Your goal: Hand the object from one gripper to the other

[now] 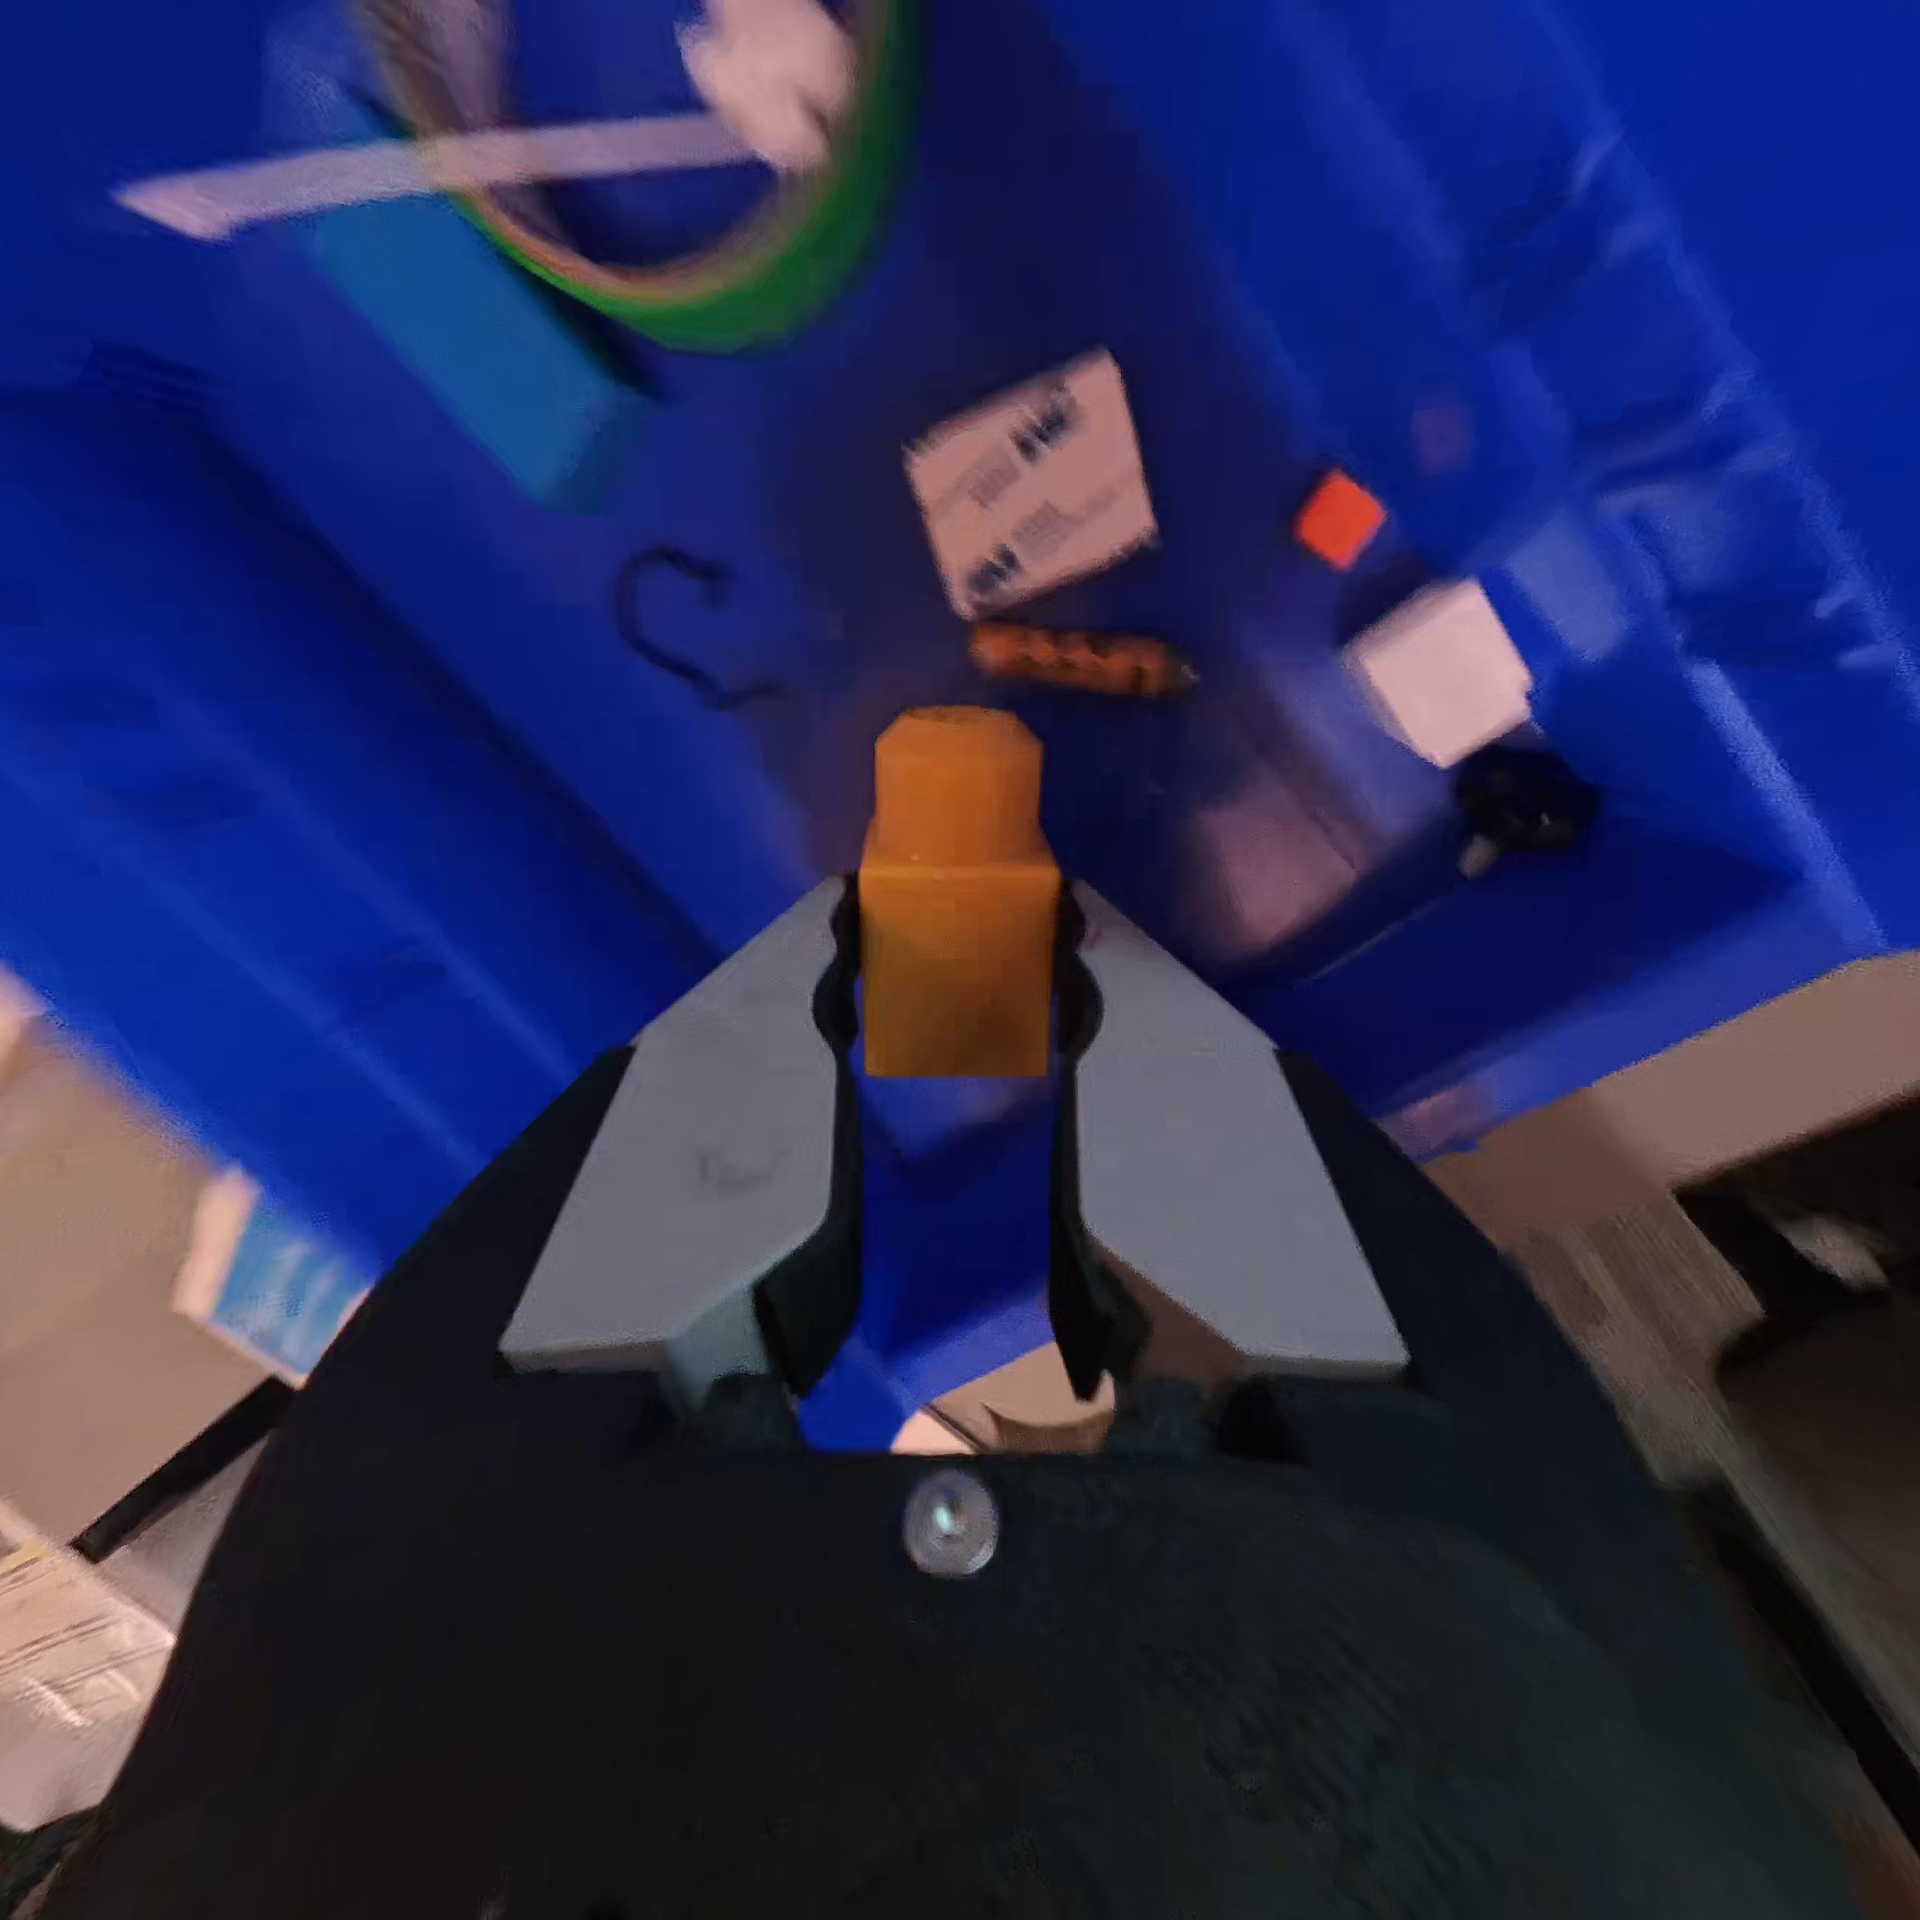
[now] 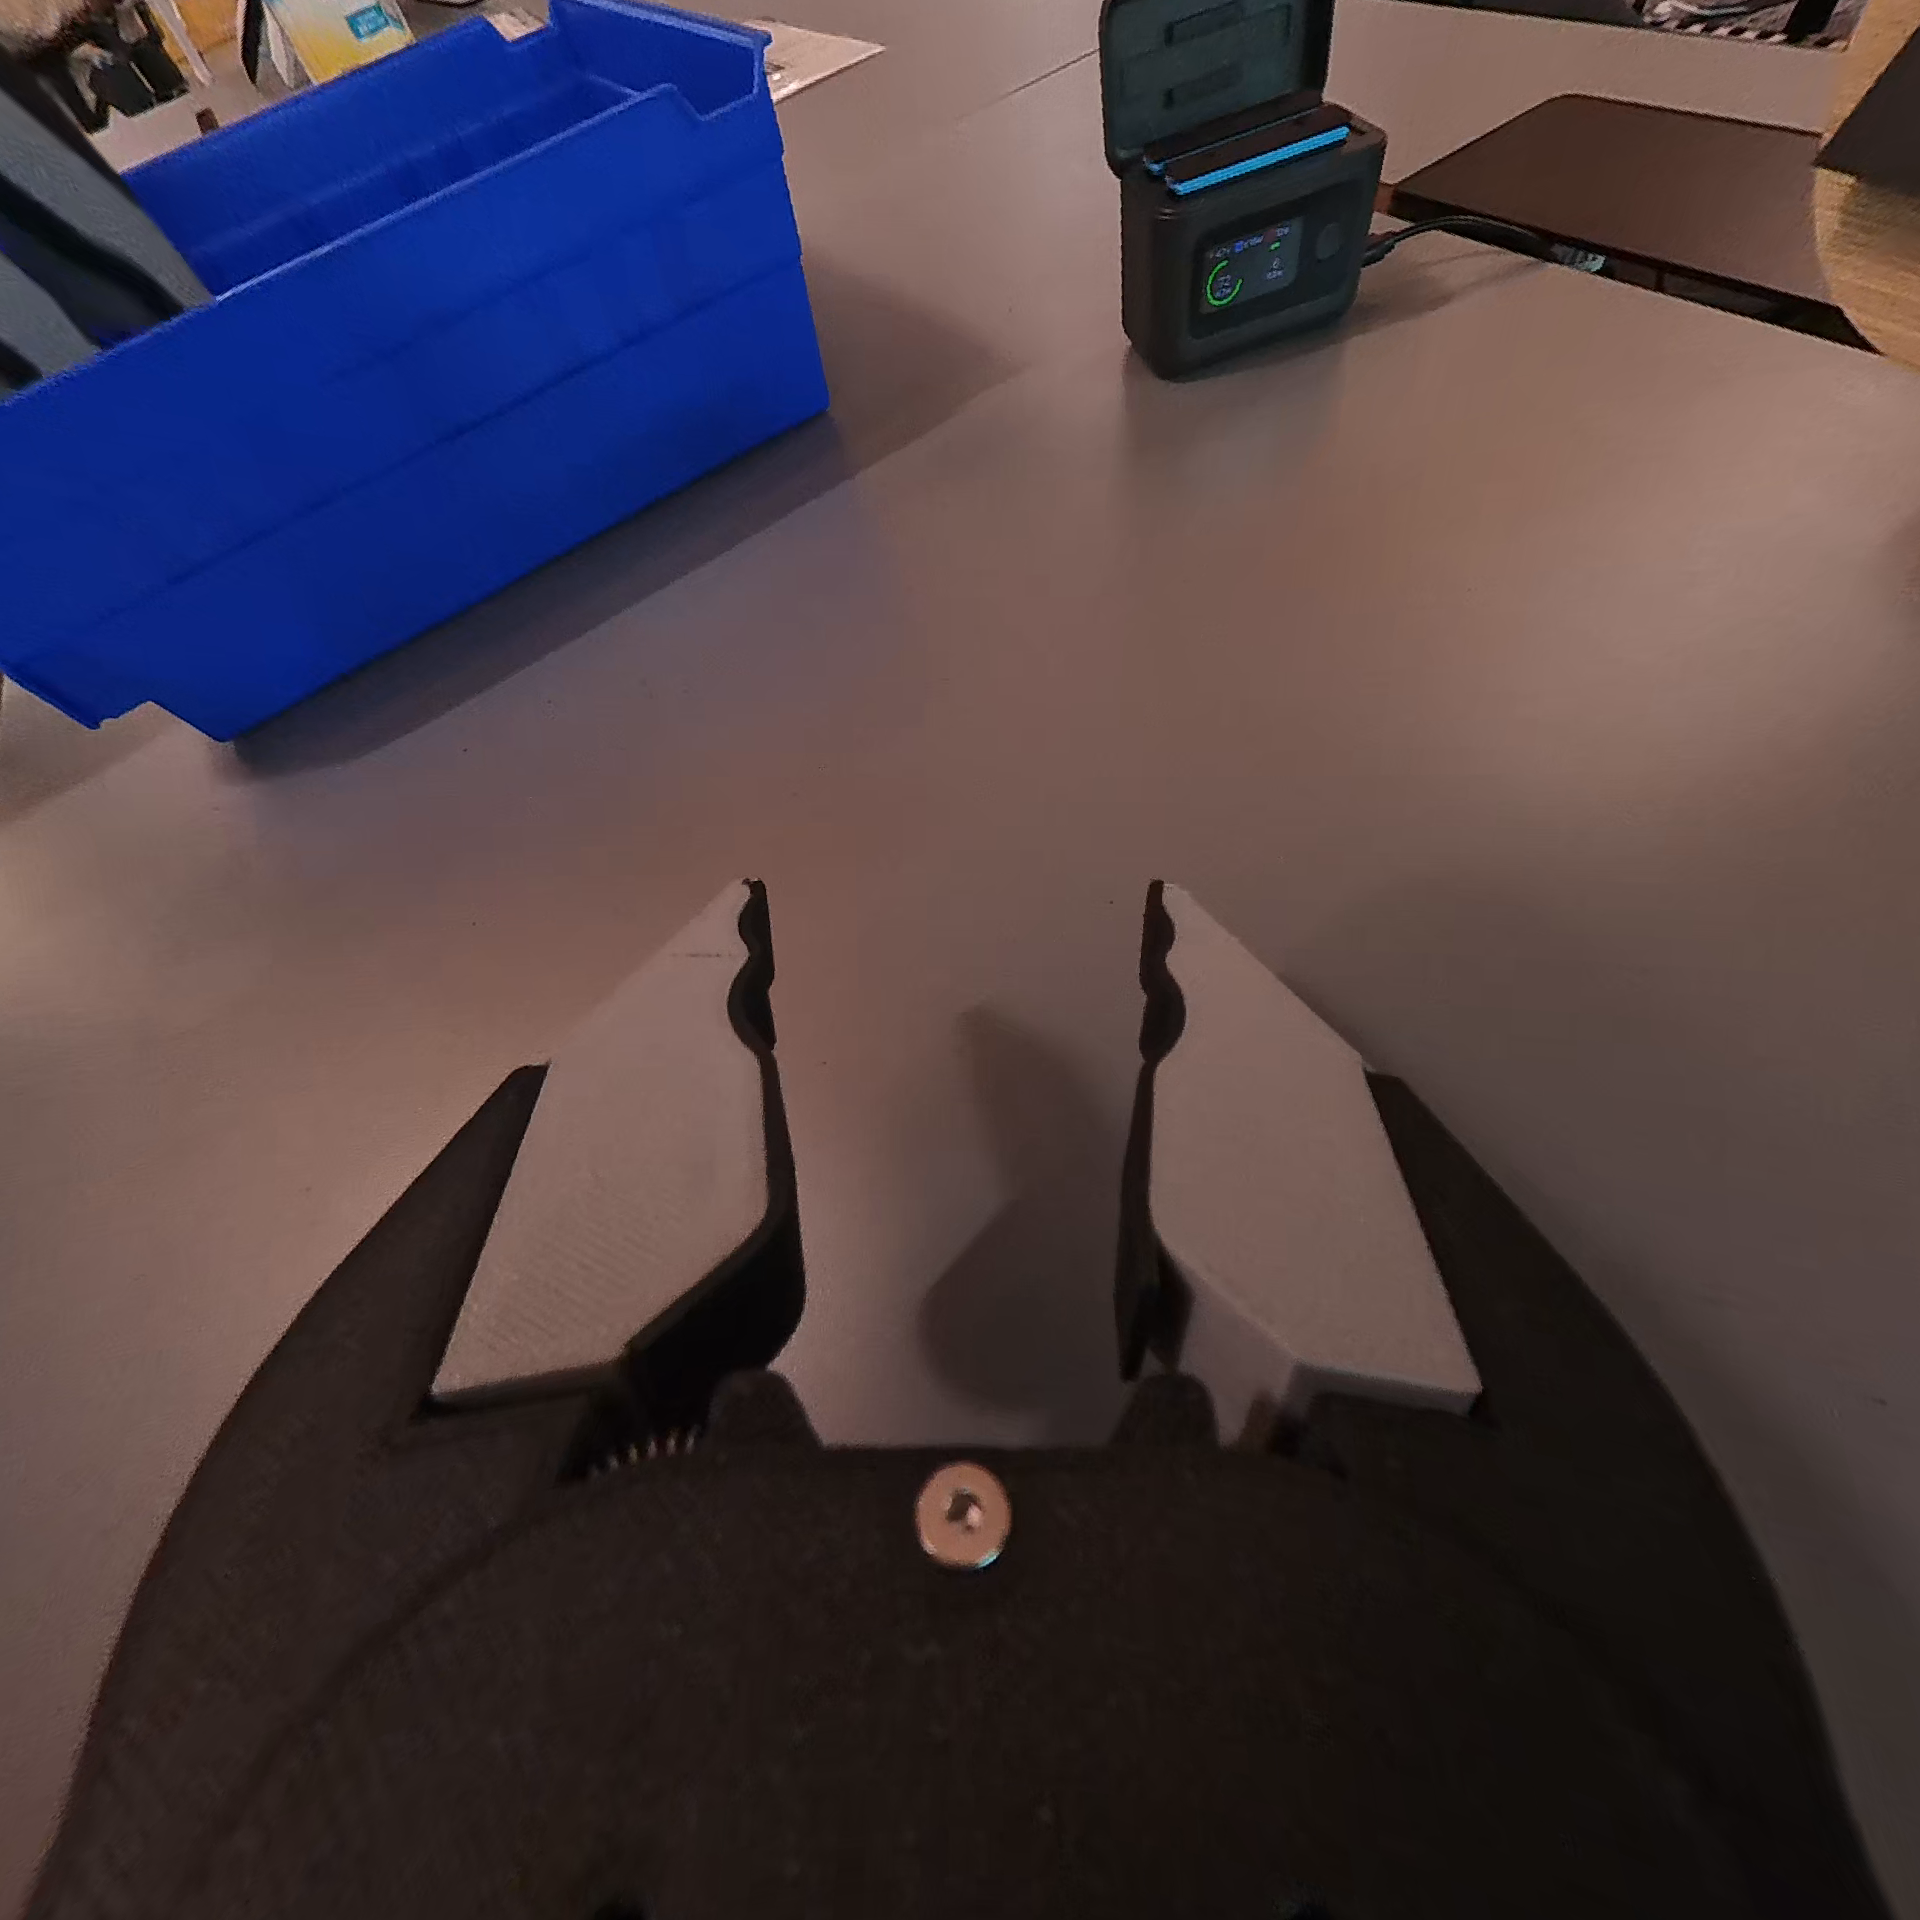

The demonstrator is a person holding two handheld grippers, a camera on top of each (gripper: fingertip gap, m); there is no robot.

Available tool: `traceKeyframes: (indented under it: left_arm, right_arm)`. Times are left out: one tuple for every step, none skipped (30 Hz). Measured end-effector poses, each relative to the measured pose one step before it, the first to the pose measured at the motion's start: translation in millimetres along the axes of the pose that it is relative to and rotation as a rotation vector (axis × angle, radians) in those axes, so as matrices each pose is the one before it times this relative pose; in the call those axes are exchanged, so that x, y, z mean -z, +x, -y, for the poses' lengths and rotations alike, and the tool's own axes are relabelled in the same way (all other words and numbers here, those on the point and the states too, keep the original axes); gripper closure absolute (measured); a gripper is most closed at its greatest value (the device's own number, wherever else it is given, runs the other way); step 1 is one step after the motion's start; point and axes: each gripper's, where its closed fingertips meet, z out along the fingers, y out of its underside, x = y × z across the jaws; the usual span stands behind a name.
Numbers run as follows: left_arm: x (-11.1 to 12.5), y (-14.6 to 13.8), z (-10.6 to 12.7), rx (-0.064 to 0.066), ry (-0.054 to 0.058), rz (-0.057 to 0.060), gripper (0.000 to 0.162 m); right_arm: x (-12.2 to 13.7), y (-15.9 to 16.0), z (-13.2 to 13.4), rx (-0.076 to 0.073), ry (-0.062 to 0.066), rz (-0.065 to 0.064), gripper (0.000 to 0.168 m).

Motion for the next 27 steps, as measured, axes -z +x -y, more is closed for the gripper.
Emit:
traceKeyframes:
  left_arm:
    - [15.2,-13.41,11.46,0.0175,0.079,0.0661,0.127]
    - [16.86,-13.51,13.62,0.0134,0.0837,0.0658,0.127]
    - [18.46,-14.11,18.14,0.0061,0.0997,0.0769,0.127]
    - [19.21,-11.44,23.37,-0.0028,0.1144,0.073,0.127]
    - [18.78,-6.57,27.23,-0.0028,0.1177,0.0553,0.127]
    - [17.17,-0.83,30.48,0.0067,0.1167,0.0332,0.127]
    - [14.25,6.98,33.19,0.0092,0.1209,0.002,0.127]
    - [9.92,13.6,33.25,0.0134,0.1165,-0.0202,0.127]
    - [4.17,19.09,29.95,0.0136,0.1013,-0.0378,0.127]
    - [-1.89,23.77,24.23,0.0087,0.0808,-0.0536,0.127]
    - [-7.23,24.38,19.06,0.0073,0.0697,-0.053,0.128]
    - [-11.75,23.24,13.55,0.0111,0.0617,-0.0489,0.128]
    - [-15.38,21.74,7.56,0.022,0.0497,-0.0498,0.128]
    - [-17.89,18.56,0.82,0.0271,0.0334,-0.0444,0.128]
    - [-19.92,13.44,-5.62,0.025,0.0171,-0.0261,0.127]
    - [-20.76,9.04,-10.64,0.0144,0.0024,-0.0126,0.127]
    - [-20.39,5.45,-12.34,0.0007,0.0009,-0.0022,0.127]
    - [-18.37,2.78,-11.02,-0.0137,0.0137,0.0072,0.127]
    - [-15.65,-0.66,-10.38,-0.0411,0.0228,0.0253,0.127]
    - [-11.86,-3.34,-8.78,-0.0533,0.0355,0.0434,0.127]
    - [-8.68,-2.65,-7.64,-0.0373,0.0345,0.0363,0.128]
    - [-7.19,2.1,-7.47,-0.0248,0.02,0.0005,0.127]
    - [-6.14,2.86,-8.58,-0.0181,-0.0038,-0.0059,0.127]
    - [-4.96,0.81,-8.69,-0.0351,-0.0128,0.0129,0.127]
    - [-3.73,-0.39,-9.05,-0.0558,-0.0138,0.0287,0.127]
    - [-3.13,0.39,-10.28,-0.0604,-0.027,0.0264,0.127]
    - [-3.6,4.12,-11.05,-0.0595,-0.0434,-0.0049,0.127]
  right_arm:
    - [-0.08,-0.4,0.24,-0.003,0.0009,0.0048,0.1]
    - [-0.13,-0.39,0.54,-0.0053,0.0026,0.0064,0.1]
    - [0.0,-0.03,0.6,-0.007,0.0033,0.0047,0.1]
    - [-0.03,-0.03,1.01,-0.0055,0.0051,0.0044,0.1]
    - [0.12,-0.3,1.29,-0.0026,0.0069,0.0056,0.1]
    - [-0.08,-0.65,1.64,0.0009,0.0094,0.0061,0.101]
    - [-0.08,-0.7,2.06,0.0037,0.0114,0.0039,0.101]
    - [-0.07,-0.5,1.99,0.0048,0.0111,0.0016,0.101]
    - [-0.05,-0.91,1.54,0.0059,0.0089,0.0023,0.1]
    - [0.21,-0.9,1.13,0.0065,0.0073,0.0022,0.1]
    - [0.47,-0.66,0.77,0.006,0.0056,0.0012,0.1]
    - [0.91,-1.38,1.12,0.0069,0.0083,0.0069,0.1]
    - [1.31,-1.86,1.93,0.0063,0.0135,0.0114,0.1]
    - [2.05,-3.46,3.76,0.0054,0.0227,0.023,0.099]
    - [2.79,-4.73,6.39,0.0027,0.0358,0.0325,0.099]
    - [3.49,-4.04,7.7,0.0003,0.0423,0.0298,0.099]
    - [3.83,-1.78,7.18,-0.0022,0.0377,0.018,0.099]
    - [4.14,0.82,6.2,-0.0034,0.0312,0.0051,0.099]
    - [4.43,2.42,5.56,-0.0021,0.0271,-0.0004,0.099]
    - [4.61,3.3,5.18,-0.0017,0.0246,-0.0032,0.1]
    - [5.01,4.1,5.11,-0.0009,0.0251,-0.0059,0.101]
    - [4.82,3.95,5.07,0.001,0.025,-0.004,0.101]
    - [4.37,3.49,4.34,0.0008,0.0202,-0.0024,0.102]
    - [3.54,3.34,3.17,0.0025,0.0165,-0.0034,0.104]
    - [2.48,2.19,2.31,0.0079,0.015,-0.0006,0.105]
    - [1.2,1.64,0.95,0.0138,0.01,-0.0014,0.108]
    - [-0.42,0.95,-0.53,0.02,0.0043,-0.001,0.11]
